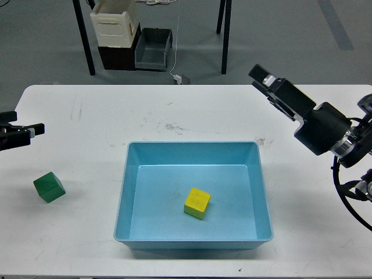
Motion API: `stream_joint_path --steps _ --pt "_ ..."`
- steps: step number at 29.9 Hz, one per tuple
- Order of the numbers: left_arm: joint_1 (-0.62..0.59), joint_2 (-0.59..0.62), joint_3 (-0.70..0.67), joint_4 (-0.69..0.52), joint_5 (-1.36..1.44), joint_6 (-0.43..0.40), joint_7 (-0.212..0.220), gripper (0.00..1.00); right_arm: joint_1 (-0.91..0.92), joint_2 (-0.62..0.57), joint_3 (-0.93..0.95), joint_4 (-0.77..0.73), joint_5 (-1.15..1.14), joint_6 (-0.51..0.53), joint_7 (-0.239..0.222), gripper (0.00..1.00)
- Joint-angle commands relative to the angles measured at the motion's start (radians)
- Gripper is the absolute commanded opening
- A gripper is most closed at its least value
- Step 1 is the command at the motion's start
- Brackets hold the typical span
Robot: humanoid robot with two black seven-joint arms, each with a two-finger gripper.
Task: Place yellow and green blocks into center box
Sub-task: 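Reach the left gripper to the green cube and grasp it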
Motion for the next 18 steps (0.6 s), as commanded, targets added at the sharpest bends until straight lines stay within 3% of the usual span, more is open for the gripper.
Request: stream_joint_path --steps 1,12,18 --pt "-0.074 -0.005 0.146 0.003 0.133 0.001 0.0 1.0 -0.113 -0.053 0.107 -0.005 0.166 0.0 -0.004 0.99" --pt "-0.257 -0.097 0.418 0.116 0.192 -0.01 0.0 1.0 -0.247 -0.112 0.211 -0.057 0.262 -0.015 0.009 0.99" --pt "-0.284 -0.172 0.457 0.214 0.192 -0.009 0.0 1.0 -0.253 -0.112 0.213 -0.059 0.262 -0.018 0.009 0.99"
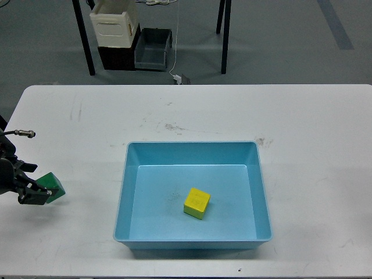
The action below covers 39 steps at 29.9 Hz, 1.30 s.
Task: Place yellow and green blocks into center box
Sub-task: 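Reach the left gripper to the green cube and grasp it, then carry the green cube with the left gripper over the bin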
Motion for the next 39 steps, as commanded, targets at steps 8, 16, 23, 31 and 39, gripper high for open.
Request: stream_joint_path --steps 8,16,23,31,39 --pt "-0.008 -0.071 0.051 0.073 0.0 0.008 0.0 0.99 -0.003 0.0 0.001 -0.003 0.0 -0.002 0.0 0.99" --pt "-0.007 -0.092 0.055 0.096 0.0 0.061 0.0 0.63 -0.003 0.0 0.001 -0.008 0.002 -0.02 0.001 0.99" --pt "-0.001 -0.089 0.057 0.102 0.0 0.114 0.0 0.28 -0.008 0.001 0.002 -0.008 0.002 -0.028 0.001 0.99" --pt "-0.022 -0.075 0.055 0.103 0.0 0.164 0.0 0.18 -0.011 0.005 0.007 -0.008 0.002 -0.034 0.001 0.99" --pt "-0.232 0.018 0.061 -0.017 -0.255 0.19 0.0 0.2 -0.027 0.012 0.007 -0.008 0.002 -0.034 0.001 0.99"
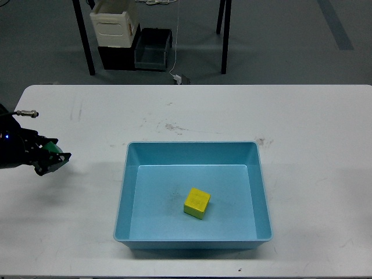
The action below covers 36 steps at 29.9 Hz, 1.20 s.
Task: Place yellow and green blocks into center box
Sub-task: 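Carry the green cube with the left gripper over the bin, then release the green cube beside the yellow cube in the bin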
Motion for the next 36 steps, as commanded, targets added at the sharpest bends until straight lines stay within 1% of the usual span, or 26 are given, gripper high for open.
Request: stream_joint_path --steps 1,4,6,7,9,11,12,14,16,20,22,23,25,27,28,29,30,32,33,34,36 --pt "-0.073 0.063 0.002 -0.12 -0.145 -0.008 0.0 0.21 -0.01 0.006 0.0 0.001 0.0 0.0 0.0 0.99" --pt "-0.102 0.068 0.002 -0.257 -0.153 -0.014 0.0 0.21 -0.01 0.01 -0.006 0.001 0.0 0.0 0.0 0.99" --pt "-0.119 0.057 0.0 -0.329 -0.153 -0.037 0.0 0.21 -0.011 0.01 -0.015 0.0 -0.002 0.0 -0.002 0.99" --pt "-0.133 0.048 0.0 -0.358 -0.148 -0.062 0.0 0.21 -0.013 0.01 -0.019 0.0 -0.002 0.0 -0.002 0.99" --pt "-0.164 -0.019 0.003 -0.392 -0.139 -0.131 0.0 0.21 -0.016 0.01 -0.022 -0.002 -0.002 0.0 -0.002 0.99" --pt "-0.199 -0.122 0.031 -0.391 -0.089 -0.222 0.0 0.22 -0.019 0.01 -0.022 -0.003 -0.002 0.0 -0.002 0.99" --pt "-0.22 -0.165 0.054 -0.383 -0.031 -0.249 0.0 0.23 -0.019 0.01 -0.023 -0.006 -0.002 0.002 -0.002 0.99" --pt "-0.262 -0.243 0.114 -0.359 0.081 -0.249 0.0 0.22 -0.021 0.012 -0.025 -0.008 -0.002 0.0 -0.002 0.99" --pt "-0.283 -0.311 0.149 -0.337 0.128 -0.249 0.0 0.23 -0.022 0.021 -0.023 -0.009 -0.002 0.0 -0.002 0.99" --pt "-0.303 -0.417 0.221 -0.242 0.128 -0.249 0.0 0.24 -0.024 0.027 -0.023 -0.022 0.0 0.0 -0.002 0.99" --pt "-0.319 -0.466 0.27 -0.188 0.128 -0.249 0.0 0.27 -0.028 0.029 -0.023 -0.025 -0.002 0.0 -0.002 0.99" --pt "-0.322 -0.484 0.287 -0.164 0.128 -0.249 0.0 0.31 -0.03 0.029 -0.023 -0.025 -0.002 0.002 -0.002 0.99" --pt "-0.32 -0.514 0.313 -0.104 0.128 -0.249 0.0 0.46 -0.031 0.029 -0.025 -0.025 0.0 0.0 -0.002 0.99" --pt "-0.316 -0.535 0.322 -0.069 0.128 -0.249 0.0 0.56 -0.036 0.03 -0.023 -0.025 0.0 0.002 -0.002 0.99" --pt "-0.311 -0.544 0.322 -0.058 0.128 -0.249 0.0 0.64 -0.036 0.03 -0.025 -0.023 0.0 0.002 -0.002 0.99" --pt "-0.31 -0.552 0.322 -0.05 0.128 -0.249 0.0 0.76 -0.036 0.03 -0.023 -0.025 -0.002 0.002 -0.002 0.99" --pt "-0.308 -0.557 0.322 -0.044 0.128 -0.249 0.0 0.82 -0.036 0.03 -0.025 -0.023 -0.002 0.002 -0.002 0.99" --pt "-0.306 -0.572 0.322 -0.024 0.128 -0.249 0.0 0.9 -0.038 0.029 -0.026 -0.023 0.0 0.005 -0.002 1.0" --pt "-0.306 -0.581 0.321 -0.015 0.128 -0.249 0.0 0.97 -0.038 0.029 -0.026 -0.022 -0.002 0.006 -0.002 1.0" --pt "-0.306 -0.59 0.316 -0.01 0.128 -0.249 0.0 1.0 -0.038 0.029 -0.029 -0.022 -0.002 0.006 -0.002 1.0" --pt "-0.309 -0.603 0.306 -0.006 0.128 -0.249 0.0 1.0 -0.038 0.032 -0.051 -0.019 0.0 0.006 0.003 1.0"
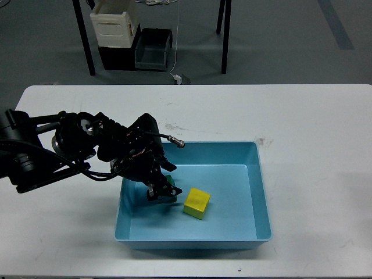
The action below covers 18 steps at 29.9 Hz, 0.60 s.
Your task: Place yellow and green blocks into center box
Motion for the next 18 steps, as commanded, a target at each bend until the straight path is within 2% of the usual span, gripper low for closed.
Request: stream_joint_path --steps 1,3,5,8,11,14,17,18 --pt "-0.007 -0.022 -0.019 0.007 0.0 0.0 0.0 1.0 0.002 0.008 -0.03 0.004 0.001 0.001 0.012 1.0" --pt "-0.009 -0.021 -0.06 -0.011 0.0 0.0 0.0 1.0 0.008 0.025 -0.041 0.01 0.001 0.005 0.026 1.0" --pt "0.004 -0.025 -0.167 -0.014 -0.132 0.0 0.0 1.0 0.017 0.049 -0.05 0.021 0.007 0.012 0.025 1.0" --pt "0.079 -0.028 -0.313 -0.016 -0.406 0.0 0.0 1.0 0.061 0.095 -0.065 0.029 0.059 0.028 0.0 1.0" --pt "0.183 -0.031 -0.483 -0.017 -0.718 0.0 0.0 1.0 0.097 0.149 -0.088 0.021 0.221 0.047 -0.058 1.0" --pt "0.307 -0.013 -0.623 -0.036 -0.949 0.0 0.0 1.0 0.112 0.177 -0.091 0.021 0.431 0.053 -0.141 1.0" --pt "0.44 -0.013 -0.75 -0.037 -1.123 0.006 0.0 1.0 0.114 0.215 -0.09 0.018 0.632 0.064 -0.185 1.0" --pt "0.486 -0.016 -0.781 -0.039 -1.187 0.031 0.0 1.0 0.114 0.224 -0.088 0.018 0.68 0.07 -0.193 1.0"
